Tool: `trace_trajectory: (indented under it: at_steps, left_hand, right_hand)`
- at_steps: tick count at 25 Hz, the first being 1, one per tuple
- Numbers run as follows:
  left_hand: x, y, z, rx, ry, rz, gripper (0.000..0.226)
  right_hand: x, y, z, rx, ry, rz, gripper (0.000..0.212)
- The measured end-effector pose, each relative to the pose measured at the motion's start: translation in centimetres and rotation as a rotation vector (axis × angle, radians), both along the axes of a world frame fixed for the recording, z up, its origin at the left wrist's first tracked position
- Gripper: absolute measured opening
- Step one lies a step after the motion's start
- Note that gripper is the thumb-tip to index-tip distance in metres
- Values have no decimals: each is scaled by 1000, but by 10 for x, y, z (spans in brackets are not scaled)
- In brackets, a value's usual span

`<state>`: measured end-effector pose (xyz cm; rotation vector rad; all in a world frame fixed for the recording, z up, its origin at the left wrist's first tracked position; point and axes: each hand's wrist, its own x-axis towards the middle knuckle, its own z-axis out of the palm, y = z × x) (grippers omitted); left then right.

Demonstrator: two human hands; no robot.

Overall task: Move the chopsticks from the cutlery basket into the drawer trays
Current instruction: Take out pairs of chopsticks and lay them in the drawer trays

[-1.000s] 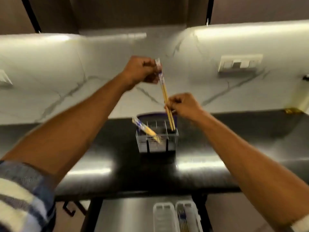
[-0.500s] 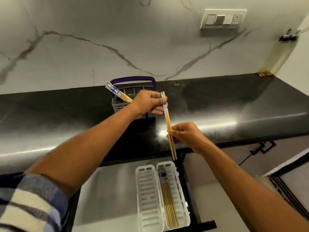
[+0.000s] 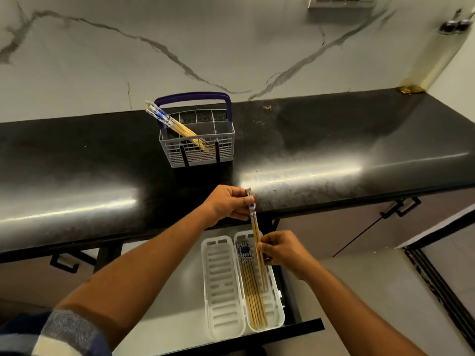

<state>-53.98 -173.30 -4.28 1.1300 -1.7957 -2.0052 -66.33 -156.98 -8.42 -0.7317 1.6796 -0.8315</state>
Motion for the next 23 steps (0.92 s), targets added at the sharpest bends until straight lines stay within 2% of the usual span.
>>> trace_trajectory:
  at_steps: [8,11,14,16,19,23]
  left_hand:
    - [10,33,-66,11,-45,8,21]
    - [15,43,-89,72,-95,16,17]
    - [25,46,-105,11,-293,-71,20]
    - [35,44,-112,-34,-395,-132,28]
    - [55,42,-115,26,-391,-98,29]
    - [79,42,-112,125,-352,11,25]
  right_hand:
    - [12,23,-54,134,99,-16,15]
    - [18,25,-80,259,261,62,17]
    - [31,23,-99,334,473,124,27]
    - [40,17,-101,385,614,164,24]
    - [53,4,-98,448,746,225,24]
    - [59,-8,-106,509,800,294,26]
